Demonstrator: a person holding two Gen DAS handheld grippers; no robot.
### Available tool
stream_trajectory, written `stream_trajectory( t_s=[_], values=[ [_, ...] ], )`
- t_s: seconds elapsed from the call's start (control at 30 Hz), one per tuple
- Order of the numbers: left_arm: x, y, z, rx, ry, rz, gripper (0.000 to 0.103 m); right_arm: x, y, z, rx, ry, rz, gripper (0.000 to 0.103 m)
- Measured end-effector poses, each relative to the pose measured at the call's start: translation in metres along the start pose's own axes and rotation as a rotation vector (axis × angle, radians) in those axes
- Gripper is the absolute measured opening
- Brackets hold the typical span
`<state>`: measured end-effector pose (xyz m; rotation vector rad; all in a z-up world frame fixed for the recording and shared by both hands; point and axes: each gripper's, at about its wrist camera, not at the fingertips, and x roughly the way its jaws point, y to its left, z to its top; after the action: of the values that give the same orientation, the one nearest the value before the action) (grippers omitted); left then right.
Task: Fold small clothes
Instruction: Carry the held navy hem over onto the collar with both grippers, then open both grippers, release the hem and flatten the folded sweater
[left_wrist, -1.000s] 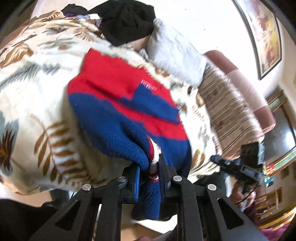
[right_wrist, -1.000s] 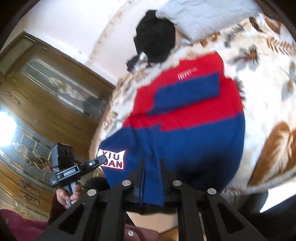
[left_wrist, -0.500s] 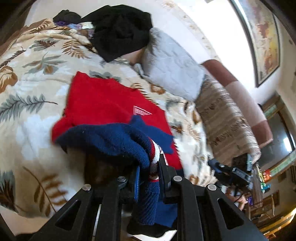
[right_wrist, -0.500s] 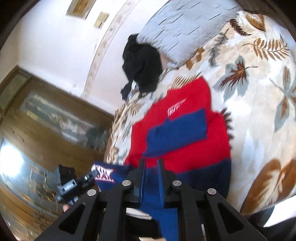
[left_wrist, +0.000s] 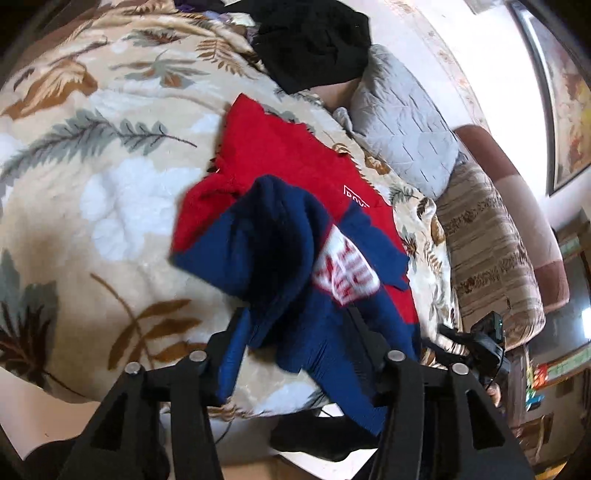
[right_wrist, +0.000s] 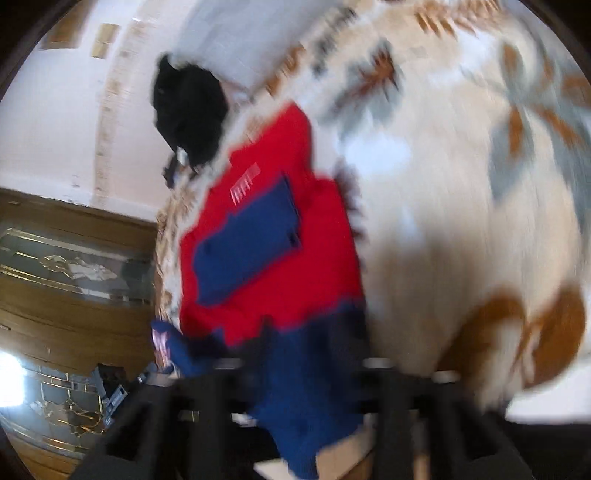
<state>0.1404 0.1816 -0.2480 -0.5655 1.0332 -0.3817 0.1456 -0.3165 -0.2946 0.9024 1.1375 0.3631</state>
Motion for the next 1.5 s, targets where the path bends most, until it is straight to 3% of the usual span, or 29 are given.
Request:
stream_trajectory(
  t_s=[0.1, 0.23, 0.33, 0.43, 0.5, 0.53, 0.57, 0.6, 0.63, 0.73, 0.87, 1.03, 1.13, 1.27, 1.4, 1.5],
  values=[
    [-0.009, -0.007, 0.003, 0.071, -0.035, 0.022, 0.060, 0.000, 0.004, -0.027, -0.039, 0.043, 0.029, 0.084],
    [-0.006, -0.019, 0.017, 0.138, -0.053, 0.032, 0.080, 0.017, 0.000, -0.060, -0.021, 0.104, 0.021, 0.084],
    [0.019, -0.018, 0.023, 0.132, 0.011, 0.021, 0.080, 0.049, -0.001, -0.076, -0.018, 0.141, -0.034, 0.084],
    [0.051, -0.014, 0.017, 0.090, 0.119, 0.028, 0.080, 0.079, 0.005, -0.086, -0.019, 0.143, -0.033, 0.084],
    [0.060, -0.018, 0.009, 0.107, 0.137, 0.008, 0.079, 0.091, 0.013, -0.093, -0.056, 0.179, -0.046, 0.068],
    [0.062, -0.022, 0.006, 0.132, 0.121, 0.025, 0.069, 0.092, 0.019, -0.097, -0.100, 0.204, -0.054, 0.039],
    [0.062, -0.025, 0.004, 0.156, 0.103, 0.048, 0.040, 0.088, 0.026, -0.099, -0.153, 0.199, -0.070, 0.020],
    [0.063, -0.028, 0.004, 0.178, 0.106, 0.063, 0.022, 0.079, 0.035, -0.100, -0.196, 0.176, -0.071, 0.019],
    [0.062, -0.030, 0.003, 0.191, 0.106, 0.066, 0.014, 0.072, 0.041, -0.100, -0.220, 0.163, -0.056, 0.014],
    [0.050, -0.040, 0.005, 0.234, 0.073, 0.049, 0.013, 0.036, 0.067, -0.091, -0.295, 0.077, -0.007, 0.012],
    [0.023, -0.052, 0.026, 0.219, 0.011, -0.078, 0.013, -0.004, 0.097, -0.056, -0.350, -0.049, 0.066, 0.012],
    [0.009, -0.060, 0.078, 0.145, -0.062, -0.136, 0.012, -0.014, 0.135, 0.010, -0.395, -0.175, 0.091, 0.012],
    [0.008, -0.062, 0.118, 0.115, -0.122, -0.112, 0.012, -0.005, 0.150, 0.064, -0.381, -0.221, 0.116, 0.012],
    [0.012, -0.051, 0.172, 0.035, -0.185, -0.085, 0.012, 0.042, 0.167, 0.137, -0.314, -0.261, 0.137, 0.012],
    [0.048, -0.037, 0.214, -0.008, -0.228, 0.029, 0.012, 0.078, 0.138, 0.202, -0.150, -0.287, 0.190, 0.016],
    [0.080, -0.019, 0.228, -0.025, -0.225, 0.011, 0.019, 0.100, 0.106, 0.225, -0.047, -0.298, 0.146, 0.018]
  ],
)
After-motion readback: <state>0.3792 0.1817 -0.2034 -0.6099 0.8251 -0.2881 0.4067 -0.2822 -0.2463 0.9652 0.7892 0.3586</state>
